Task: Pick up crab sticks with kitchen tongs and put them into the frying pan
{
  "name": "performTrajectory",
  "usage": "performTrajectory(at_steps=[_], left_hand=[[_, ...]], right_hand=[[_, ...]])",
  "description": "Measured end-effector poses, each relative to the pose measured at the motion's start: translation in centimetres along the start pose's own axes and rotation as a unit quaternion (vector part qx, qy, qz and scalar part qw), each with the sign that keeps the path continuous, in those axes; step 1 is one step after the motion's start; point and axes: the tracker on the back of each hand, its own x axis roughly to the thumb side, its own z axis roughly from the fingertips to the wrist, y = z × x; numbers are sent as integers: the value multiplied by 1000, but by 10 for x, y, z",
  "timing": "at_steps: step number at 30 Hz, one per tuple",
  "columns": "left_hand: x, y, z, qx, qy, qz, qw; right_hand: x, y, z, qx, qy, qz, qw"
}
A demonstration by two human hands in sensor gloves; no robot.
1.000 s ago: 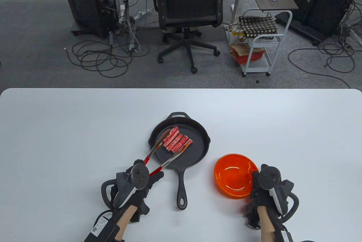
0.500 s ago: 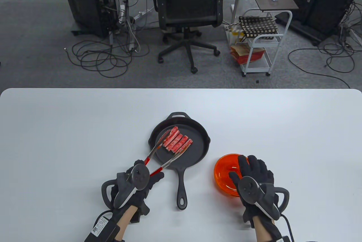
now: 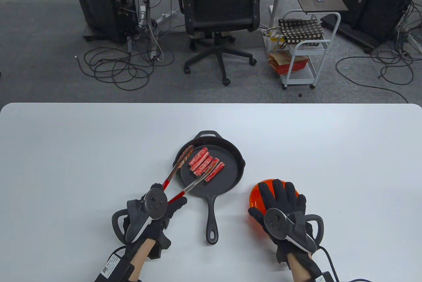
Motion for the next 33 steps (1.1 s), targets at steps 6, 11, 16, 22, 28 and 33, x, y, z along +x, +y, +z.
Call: performTrajectory(at_steps=[6, 11, 16, 22, 28, 33], left_hand=[[-34, 15, 6, 4, 59, -4, 998], [-67, 0, 9, -1, 129, -1, 992], [-83, -17, 4, -32, 157, -34, 987], [-89, -36, 1, -75, 170, -57, 981], [-85, -42, 1, -81, 176, -77, 978], [-82, -44, 2, -88, 182, -104, 974]], right_hand=[[0, 1, 0, 2, -1, -5, 1000], [1, 2, 0, -2, -3, -6, 1000], [5, 1, 1, -5, -8, -3, 1000], [7, 3, 0, -2, -4, 10, 1000], [5, 0, 1, -32, -1, 2, 999], [5, 0, 0, -35, -1, -12, 999]])
